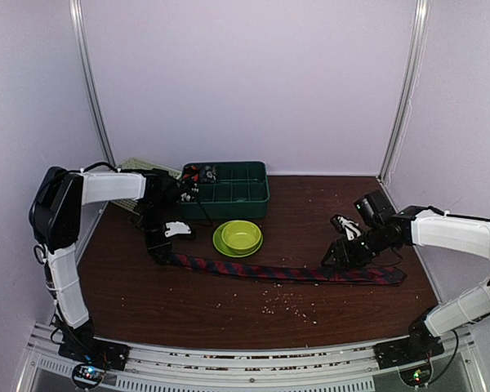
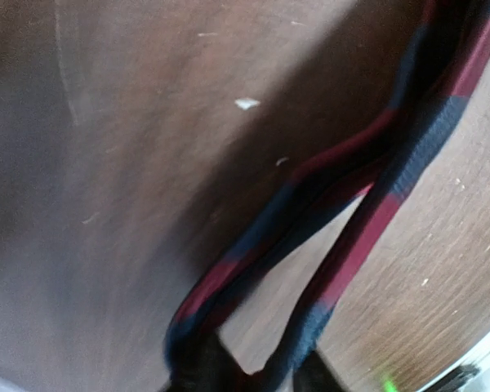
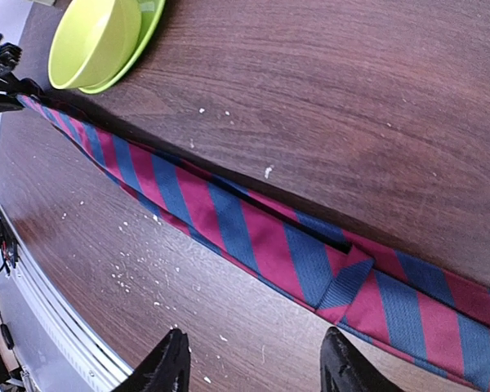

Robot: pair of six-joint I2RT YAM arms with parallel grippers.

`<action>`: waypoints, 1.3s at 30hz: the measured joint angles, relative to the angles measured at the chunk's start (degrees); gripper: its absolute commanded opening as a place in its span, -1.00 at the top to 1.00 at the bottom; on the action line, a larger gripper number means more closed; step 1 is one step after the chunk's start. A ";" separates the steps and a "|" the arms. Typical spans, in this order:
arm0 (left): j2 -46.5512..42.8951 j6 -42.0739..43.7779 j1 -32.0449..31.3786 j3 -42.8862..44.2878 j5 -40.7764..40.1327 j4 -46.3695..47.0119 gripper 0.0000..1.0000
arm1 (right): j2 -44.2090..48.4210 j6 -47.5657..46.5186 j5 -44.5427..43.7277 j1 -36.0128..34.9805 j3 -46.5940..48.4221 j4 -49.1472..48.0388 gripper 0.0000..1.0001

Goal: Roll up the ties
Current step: Adjust the tie at the center of the board, then move the tie to the center of the board.

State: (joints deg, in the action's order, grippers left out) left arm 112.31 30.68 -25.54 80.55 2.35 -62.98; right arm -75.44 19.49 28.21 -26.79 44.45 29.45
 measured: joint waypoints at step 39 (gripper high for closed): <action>-41.48 -27.36 4.02 -16.90 -5.84 31.50 -0.96 | -22.84 -14.93 -18.91 -25.42 26.62 6.23 -0.59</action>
State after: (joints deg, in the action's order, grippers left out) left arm 70.83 3.31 -21.52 63.66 -3.49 -31.48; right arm -98.28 4.56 9.30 -52.21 71.07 35.68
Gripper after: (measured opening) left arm 0.978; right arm 0.798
